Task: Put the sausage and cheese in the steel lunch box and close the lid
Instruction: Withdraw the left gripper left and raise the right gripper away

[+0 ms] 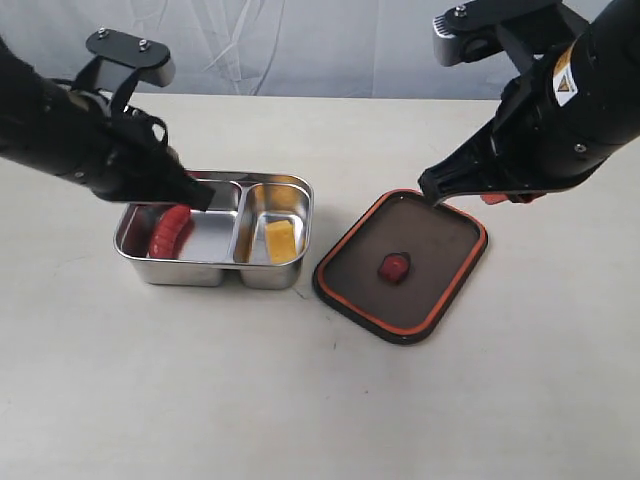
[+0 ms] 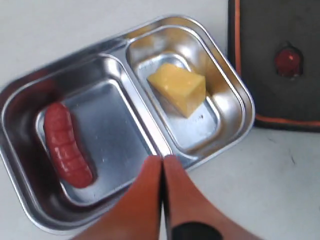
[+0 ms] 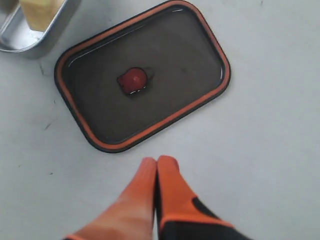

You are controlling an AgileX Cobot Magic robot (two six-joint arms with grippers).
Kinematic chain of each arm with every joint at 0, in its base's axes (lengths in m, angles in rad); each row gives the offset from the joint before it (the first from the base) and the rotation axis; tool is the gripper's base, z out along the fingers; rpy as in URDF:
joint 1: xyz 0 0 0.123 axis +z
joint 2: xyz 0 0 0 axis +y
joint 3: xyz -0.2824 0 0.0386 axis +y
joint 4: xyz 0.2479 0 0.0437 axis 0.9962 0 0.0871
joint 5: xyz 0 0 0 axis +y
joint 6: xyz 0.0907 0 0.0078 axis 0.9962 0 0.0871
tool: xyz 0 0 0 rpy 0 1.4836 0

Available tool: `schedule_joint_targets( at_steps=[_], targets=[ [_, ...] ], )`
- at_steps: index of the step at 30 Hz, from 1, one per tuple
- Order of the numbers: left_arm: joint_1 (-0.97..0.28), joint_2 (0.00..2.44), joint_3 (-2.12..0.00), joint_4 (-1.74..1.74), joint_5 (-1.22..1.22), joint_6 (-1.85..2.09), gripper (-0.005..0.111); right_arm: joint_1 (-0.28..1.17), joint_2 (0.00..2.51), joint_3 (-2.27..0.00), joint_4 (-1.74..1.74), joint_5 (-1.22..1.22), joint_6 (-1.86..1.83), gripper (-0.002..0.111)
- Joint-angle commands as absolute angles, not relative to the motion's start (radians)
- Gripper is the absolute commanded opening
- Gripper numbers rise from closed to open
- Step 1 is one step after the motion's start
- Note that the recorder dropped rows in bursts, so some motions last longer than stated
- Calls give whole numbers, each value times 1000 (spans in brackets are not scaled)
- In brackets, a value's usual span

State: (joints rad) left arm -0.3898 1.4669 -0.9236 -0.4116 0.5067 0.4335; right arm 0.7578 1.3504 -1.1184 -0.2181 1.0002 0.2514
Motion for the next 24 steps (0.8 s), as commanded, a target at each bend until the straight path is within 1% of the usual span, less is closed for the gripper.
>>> schedule_joint_targets(
  at_steps=[1,4,9,13,18,24],
  targets=[
    [-388,1328,-804,-425,522,418,0,662,1340,-1122,-193,994,252,-1],
    [-388,1232,-737,-439,522,418,0,569,1340,-1122,-186,977,210,-1],
    [-388,1071,-662,-447,529,418,0,374,1351,-1122,-119,948,100,-1],
    [-388,972,-630,-472,607,418,0,263,1397,-1122,-12,951,-49,-1],
    [-388,890,-598,-499,662,418,0,190,1499,-1122,90,927,-141,-1],
    [-388,859,-547,-515,704,418,0,168,1648,-1122,180,863,-141,-1]
  ],
)
